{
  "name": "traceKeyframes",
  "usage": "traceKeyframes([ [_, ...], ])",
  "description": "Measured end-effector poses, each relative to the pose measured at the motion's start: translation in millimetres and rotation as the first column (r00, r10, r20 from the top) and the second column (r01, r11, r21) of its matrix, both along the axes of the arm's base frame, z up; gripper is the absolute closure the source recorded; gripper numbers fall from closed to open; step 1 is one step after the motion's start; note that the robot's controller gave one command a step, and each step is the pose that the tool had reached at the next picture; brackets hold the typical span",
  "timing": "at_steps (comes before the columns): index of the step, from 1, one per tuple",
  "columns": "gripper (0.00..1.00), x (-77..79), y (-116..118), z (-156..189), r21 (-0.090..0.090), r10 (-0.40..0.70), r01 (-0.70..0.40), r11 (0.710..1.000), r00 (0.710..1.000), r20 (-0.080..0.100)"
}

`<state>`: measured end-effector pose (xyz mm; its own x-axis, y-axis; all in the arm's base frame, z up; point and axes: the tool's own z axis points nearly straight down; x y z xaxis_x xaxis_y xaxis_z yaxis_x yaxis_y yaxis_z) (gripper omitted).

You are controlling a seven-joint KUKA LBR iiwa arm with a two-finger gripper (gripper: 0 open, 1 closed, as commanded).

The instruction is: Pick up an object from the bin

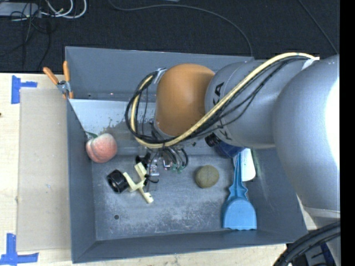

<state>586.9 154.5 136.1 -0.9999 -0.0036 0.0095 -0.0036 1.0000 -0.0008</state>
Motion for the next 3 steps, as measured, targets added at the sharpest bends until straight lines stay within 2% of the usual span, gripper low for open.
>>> traceKeyframes([
  [1, 0.0, 1.8, -0.8, 5.0, 0.001, -0.004, 0.004, 1.0, 1.0, 0.007],
  [2, 0.0, 7.6, 8.2, -58.6, 0.002, -0.023, 0.023, 1.0, 1.0, 0.003],
  [3, 0.0, 2.1, 10.2, -4.8, 0.0, -0.108, 0.108, 0.994, 0.994, 0.002],
])
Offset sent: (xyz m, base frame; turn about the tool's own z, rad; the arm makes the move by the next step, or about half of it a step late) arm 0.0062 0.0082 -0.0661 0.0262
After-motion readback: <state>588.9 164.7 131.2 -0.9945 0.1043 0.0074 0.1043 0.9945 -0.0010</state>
